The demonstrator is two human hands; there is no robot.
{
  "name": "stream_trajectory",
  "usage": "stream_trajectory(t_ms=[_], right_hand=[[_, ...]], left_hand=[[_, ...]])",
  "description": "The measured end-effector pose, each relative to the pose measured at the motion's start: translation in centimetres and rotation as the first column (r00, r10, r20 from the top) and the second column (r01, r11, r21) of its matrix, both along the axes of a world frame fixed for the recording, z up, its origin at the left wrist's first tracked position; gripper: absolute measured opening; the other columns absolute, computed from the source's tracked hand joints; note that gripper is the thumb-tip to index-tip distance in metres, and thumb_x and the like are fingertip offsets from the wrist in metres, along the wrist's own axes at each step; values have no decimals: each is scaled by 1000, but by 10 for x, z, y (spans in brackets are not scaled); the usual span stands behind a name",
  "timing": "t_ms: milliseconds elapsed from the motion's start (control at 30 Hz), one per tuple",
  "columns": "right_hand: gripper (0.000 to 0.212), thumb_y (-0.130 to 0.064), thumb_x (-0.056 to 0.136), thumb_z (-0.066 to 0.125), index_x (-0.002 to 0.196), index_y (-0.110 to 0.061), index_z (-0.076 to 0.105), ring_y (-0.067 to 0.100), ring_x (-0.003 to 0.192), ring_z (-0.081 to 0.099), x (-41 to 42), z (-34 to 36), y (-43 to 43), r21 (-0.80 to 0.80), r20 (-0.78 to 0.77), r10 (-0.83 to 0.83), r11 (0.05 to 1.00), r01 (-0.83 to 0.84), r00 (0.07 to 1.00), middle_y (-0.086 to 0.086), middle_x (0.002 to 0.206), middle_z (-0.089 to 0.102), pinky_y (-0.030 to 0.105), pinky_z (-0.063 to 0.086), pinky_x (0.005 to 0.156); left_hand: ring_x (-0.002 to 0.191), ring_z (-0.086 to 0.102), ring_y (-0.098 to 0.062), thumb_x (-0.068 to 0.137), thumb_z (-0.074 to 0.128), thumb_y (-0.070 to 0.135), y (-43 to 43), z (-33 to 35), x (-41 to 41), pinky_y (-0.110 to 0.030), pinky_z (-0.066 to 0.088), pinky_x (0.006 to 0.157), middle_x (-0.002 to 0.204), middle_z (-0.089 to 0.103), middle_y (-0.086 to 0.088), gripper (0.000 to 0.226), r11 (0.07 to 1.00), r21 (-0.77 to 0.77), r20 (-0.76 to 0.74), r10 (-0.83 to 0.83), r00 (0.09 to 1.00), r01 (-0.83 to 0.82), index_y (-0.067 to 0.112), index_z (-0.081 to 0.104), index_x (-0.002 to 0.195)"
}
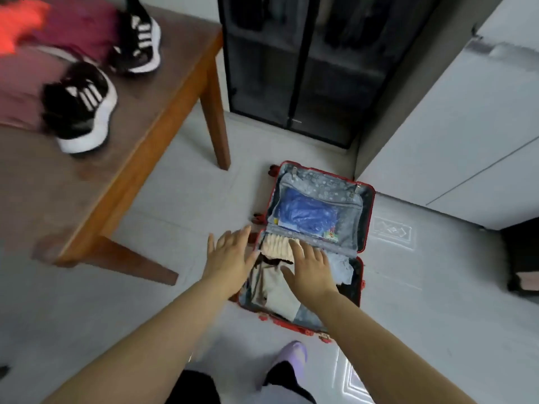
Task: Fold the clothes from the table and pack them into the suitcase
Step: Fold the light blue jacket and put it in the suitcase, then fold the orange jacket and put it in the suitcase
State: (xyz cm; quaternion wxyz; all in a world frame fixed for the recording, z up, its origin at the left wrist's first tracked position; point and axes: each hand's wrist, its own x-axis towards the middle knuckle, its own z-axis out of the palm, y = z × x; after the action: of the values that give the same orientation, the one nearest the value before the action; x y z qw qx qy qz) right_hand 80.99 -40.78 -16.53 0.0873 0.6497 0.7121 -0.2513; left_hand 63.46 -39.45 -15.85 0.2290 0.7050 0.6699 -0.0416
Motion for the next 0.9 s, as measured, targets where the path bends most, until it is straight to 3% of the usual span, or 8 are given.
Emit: stream_trajectory(t_ms=[200, 333, 533, 900], right_hand=[[58, -40, 97, 42, 147, -15, 25, 28, 137, 28, -150, 50, -18, 157, -133, 14, 988, 8, 991, 7, 151, 29, 38, 17, 114], [76, -58, 83, 27, 142, -10, 35, 34, 130, 38, -259, 64, -36, 211, -230, 20, 977, 29, 973, 12, 144, 40, 42, 25, 110], [57, -42, 97, 42, 145, -14, 29, 29, 135, 32, -357, 84, -45, 209, -243, 56, 978, -4, 968, 9, 147, 34, 40, 24, 112], [52, -34, 96, 49, 142, -19, 32, 28, 133, 32, -485, 103, 19, 162, -365, 77, 987, -18, 928, 5, 148, 32, 39, 28, 110]], left_hand=[[144, 11, -21, 99, 32, 41, -45, 59, -161, -43, -2, 116, 154, 21, -2, 60, 979, 172, 44, 100, 994, -106, 22, 7, 150], [140, 21, -23, 95, 32, 46, -66, 84, -279, -44, -3, 115, 150, 30, -3, 62, 949, 295, -4, 120, 993, -114, 21, 17, 149], [141, 17, -21, 98, 35, 41, -87, 96, -384, -44, -3, 116, 152, 26, -1, 59, 952, 271, -33, 155, 987, -140, 22, 14, 149], [143, 14, -25, 99, 34, 41, -23, 106, -489, -48, -3, 115, 154, 24, -4, 61, 971, 196, -42, 151, 988, -140, 21, 7, 150]])
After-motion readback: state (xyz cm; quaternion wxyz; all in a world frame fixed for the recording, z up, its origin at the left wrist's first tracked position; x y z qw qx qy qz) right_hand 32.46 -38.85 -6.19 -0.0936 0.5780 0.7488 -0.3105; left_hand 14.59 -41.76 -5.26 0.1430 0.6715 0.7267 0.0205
